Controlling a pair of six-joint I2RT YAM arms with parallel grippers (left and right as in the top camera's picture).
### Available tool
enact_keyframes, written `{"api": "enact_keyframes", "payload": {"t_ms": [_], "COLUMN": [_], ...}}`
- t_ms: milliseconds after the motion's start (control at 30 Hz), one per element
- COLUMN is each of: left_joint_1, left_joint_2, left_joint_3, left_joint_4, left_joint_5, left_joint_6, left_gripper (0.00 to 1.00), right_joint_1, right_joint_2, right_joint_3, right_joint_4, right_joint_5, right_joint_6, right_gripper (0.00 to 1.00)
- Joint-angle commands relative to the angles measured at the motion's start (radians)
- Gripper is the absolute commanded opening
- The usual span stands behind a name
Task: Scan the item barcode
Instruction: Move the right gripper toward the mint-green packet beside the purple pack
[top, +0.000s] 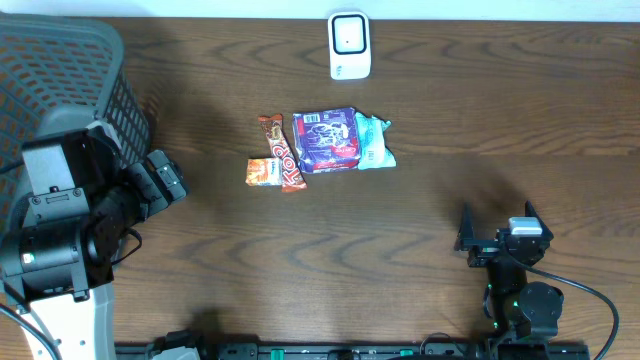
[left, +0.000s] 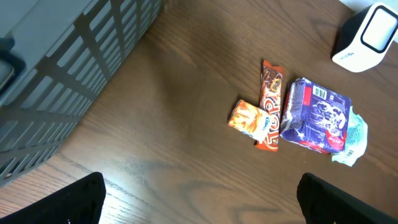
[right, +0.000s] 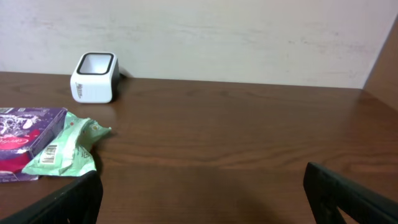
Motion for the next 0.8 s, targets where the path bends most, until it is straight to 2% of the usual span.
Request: {"api": "enact_keyframes", "payload": {"t_ms": [0,267,400,567,633,700,767], "left_joint_1": [0.004,0.004,0.004,0.004,0.004,0.004,0.004], "left_joint_2": [0.003,0.003,0.003,0.003,0.003,0.003,0.003], "left_joint_3": [0.010,0.010,0.010,0.010,0.010,0.010,0.010], "left_joint_4": [-0.002,-0.002,-0.002,-0.002,-0.002,-0.002,-0.002], "left_joint_5": [-0.004,-0.004,-0.004,-0.004,-0.004,-0.004,-0.004], "left_joint_6": [-0.005,-0.005,-0.005,-0.005,-0.005,-0.005,-0.005], "left_gripper": [0.98,0.98,0.98,0.98,0.98,0.98,0.98], "right_joint_1": [0.007,0.007,0.008,0.008,0.008,0.009,0.009], "right_joint_2": [-0.005,-0.005,-0.005,-0.005,-0.005,-0.005,-0.005], "right_joint_3": [-0.003,-0.003,-0.003,-0.003,-0.003,-0.003,-0.003], "right_joint_4": [-0.002,0.014,0.135,0.077,0.127,0.199,0.216], "right_joint_5": [-0.002,-0.005,-0.084,-0.084,-0.096,-0.222,-0.451], "right_joint_6": [-0.005,-0.002,0.101,0.109,0.128,0.274,0.482], "right_gripper": [0.99,0.99,0.99,0.99,0.99,0.99,0.99]}}
